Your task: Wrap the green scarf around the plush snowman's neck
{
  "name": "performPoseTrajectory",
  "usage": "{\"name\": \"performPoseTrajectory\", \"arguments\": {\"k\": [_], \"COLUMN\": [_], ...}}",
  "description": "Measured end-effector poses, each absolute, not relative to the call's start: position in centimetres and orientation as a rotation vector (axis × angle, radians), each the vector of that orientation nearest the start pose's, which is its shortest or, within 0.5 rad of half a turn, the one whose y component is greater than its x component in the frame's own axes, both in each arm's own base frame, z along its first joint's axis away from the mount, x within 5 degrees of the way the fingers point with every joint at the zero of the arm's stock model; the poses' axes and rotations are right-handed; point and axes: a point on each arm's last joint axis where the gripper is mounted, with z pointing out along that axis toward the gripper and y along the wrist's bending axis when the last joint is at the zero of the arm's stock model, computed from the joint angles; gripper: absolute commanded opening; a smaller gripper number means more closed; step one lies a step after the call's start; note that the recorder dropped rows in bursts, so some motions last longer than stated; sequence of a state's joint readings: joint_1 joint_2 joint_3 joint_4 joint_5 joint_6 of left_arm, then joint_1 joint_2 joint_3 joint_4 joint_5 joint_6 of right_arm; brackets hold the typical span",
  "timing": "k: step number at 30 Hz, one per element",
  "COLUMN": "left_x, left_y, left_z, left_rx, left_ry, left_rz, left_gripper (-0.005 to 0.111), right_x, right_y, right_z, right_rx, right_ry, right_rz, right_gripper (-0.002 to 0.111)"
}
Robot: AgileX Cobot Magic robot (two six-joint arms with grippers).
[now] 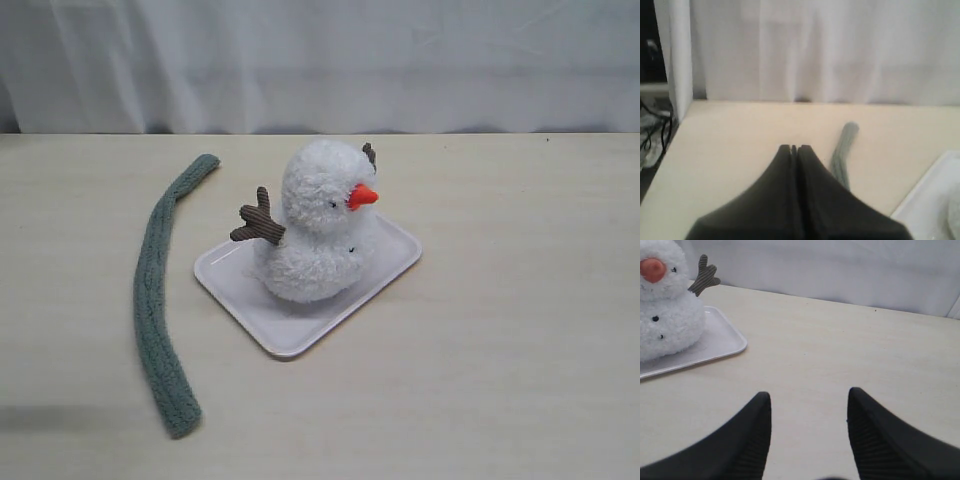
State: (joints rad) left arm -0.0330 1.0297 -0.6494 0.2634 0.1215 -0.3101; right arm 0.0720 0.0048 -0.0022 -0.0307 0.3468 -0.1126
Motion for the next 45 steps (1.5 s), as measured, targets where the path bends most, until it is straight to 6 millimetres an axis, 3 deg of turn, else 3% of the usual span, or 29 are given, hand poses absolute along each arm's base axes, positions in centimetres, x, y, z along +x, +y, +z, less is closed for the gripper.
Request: {"name": "performPoseTrajectory", "arguments": {"k": [4,11,14,19,28,32,39,45], "left_x": [25.1,29.9,31.7,34.0,37.5,38.6,38.9,39.0], "left_y": [-0.4,-0.5,-0.5,-1.0,-6.6,-8.3,-8.6,-8.7], "left_z": [27.1,23.6,22.2,19.6,15.9,14.0,10.4,9.5], "left_rx": [-0.041,-0.018,-0.006,0.024,0.210,0.249,0.264,0.231], "left_ry": [2.140,2.323,2.383,2.460,2.557,2.590,2.678,2.701], "left_rz": [-0.003,0.039,0.054,0.059,0.028,0.017,0.029,0.010], "left_gripper": [0.009,0.062,0.074,0.074,0.074,0.074,0.074,0.073], "right_x": [5.4,5.4,5.4,5.4,5.4,5.4,5.4,5.4], "right_y": [0.3,0.3,0.3,0.3,0.3,0.3,0.3,0.3], "right_z": [18.2,18.2,18.2,18.2,18.2,18.2,18.2,18.2], "right_rx": [-0.188,-0.188,-0.188,-0.188,-0.188,-0.188,-0.188,-0.188], "right_ry": [1.824,1.824,1.824,1.824,1.824,1.824,1.824,1.824], "right_rz": [-0.058,-0.058,-0.058,-0.058,-0.058,-0.058,-0.058,-0.058], "right_gripper": [0.046,0.046,0.046,0.046,0.046,0.046,0.046,0.046]}}
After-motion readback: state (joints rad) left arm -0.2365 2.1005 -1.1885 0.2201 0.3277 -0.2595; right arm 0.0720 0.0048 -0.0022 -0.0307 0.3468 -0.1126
